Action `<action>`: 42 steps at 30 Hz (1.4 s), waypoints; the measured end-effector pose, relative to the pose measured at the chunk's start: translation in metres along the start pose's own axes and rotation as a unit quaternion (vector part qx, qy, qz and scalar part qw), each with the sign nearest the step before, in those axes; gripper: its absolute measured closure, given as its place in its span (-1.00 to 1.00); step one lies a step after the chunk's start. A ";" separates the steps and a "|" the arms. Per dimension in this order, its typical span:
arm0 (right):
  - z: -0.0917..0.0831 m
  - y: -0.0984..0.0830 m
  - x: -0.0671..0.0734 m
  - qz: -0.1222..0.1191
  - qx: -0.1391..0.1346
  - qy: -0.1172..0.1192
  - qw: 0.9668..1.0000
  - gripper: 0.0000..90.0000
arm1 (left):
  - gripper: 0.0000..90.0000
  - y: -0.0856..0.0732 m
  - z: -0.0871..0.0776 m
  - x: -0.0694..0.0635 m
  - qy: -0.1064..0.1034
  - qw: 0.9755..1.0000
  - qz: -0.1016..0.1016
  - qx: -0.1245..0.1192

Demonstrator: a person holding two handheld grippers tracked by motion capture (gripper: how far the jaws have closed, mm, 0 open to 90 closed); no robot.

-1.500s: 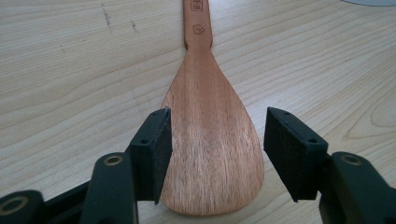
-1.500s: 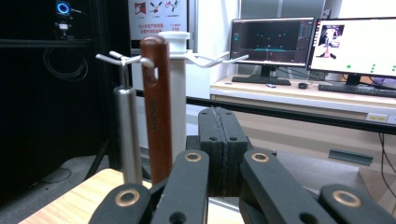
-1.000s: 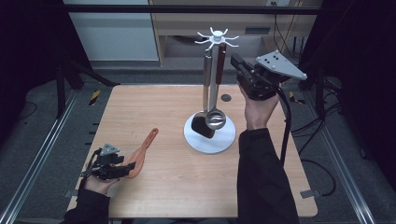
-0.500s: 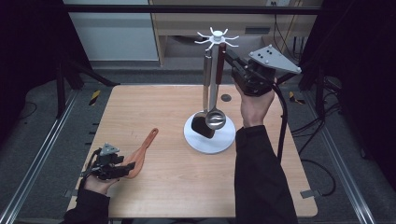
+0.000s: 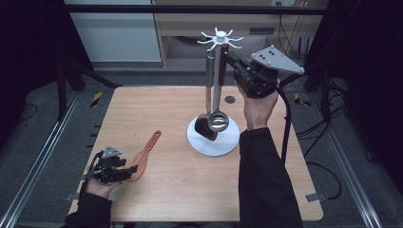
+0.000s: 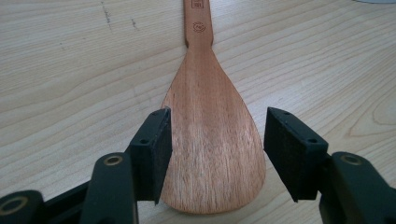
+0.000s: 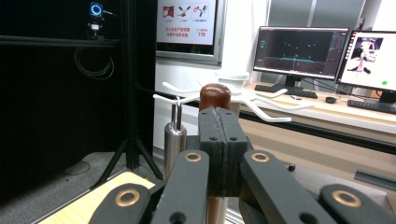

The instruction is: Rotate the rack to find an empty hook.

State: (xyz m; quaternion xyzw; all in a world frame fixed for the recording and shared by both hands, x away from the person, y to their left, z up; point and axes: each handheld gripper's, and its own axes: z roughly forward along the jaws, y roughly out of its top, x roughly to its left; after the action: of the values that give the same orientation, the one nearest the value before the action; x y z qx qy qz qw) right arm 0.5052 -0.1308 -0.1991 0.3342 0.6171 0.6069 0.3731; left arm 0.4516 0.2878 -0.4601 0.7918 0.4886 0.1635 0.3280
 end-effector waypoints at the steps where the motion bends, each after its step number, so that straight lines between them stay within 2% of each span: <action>1: 0.001 0.000 0.001 -0.001 0.001 0.001 1.000 1.00 | -0.07 0.000 0.000 0.000 0.000 1.000 0.000 -0.001; 13: 0.008 0.001 0.011 -0.003 0.003 0.012 1.000 1.00 | -0.07 0.000 -0.001 0.000 -0.001 1.000 0.000 -0.001; 20: 0.009 0.001 0.011 -0.005 0.005 0.013 1.000 1.00 | -0.07 0.000 0.000 0.000 -0.001 1.000 0.000 0.000; 23: 0.003 0.000 0.008 -0.005 0.002 0.006 1.000 1.00 | -0.07 0.000 0.000 0.000 -0.001 1.000 0.000 0.001; 32: -0.012 0.000 -0.015 0.008 -0.006 -0.028 1.000 1.00 | -0.08 0.000 0.000 0.000 0.001 1.000 -0.001 -0.001; 42: -0.004 -0.005 -0.024 0.011 0.004 -0.037 0.999 1.00 | -0.08 0.000 0.000 0.001 0.000 1.000 -0.001 0.000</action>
State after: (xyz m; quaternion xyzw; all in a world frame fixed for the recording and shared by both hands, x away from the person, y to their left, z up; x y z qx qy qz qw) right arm 0.5142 -0.1537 -0.2026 0.3649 0.6018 0.5956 0.3872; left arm 0.4522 0.2886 -0.4607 0.7914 0.4895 0.1634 0.3277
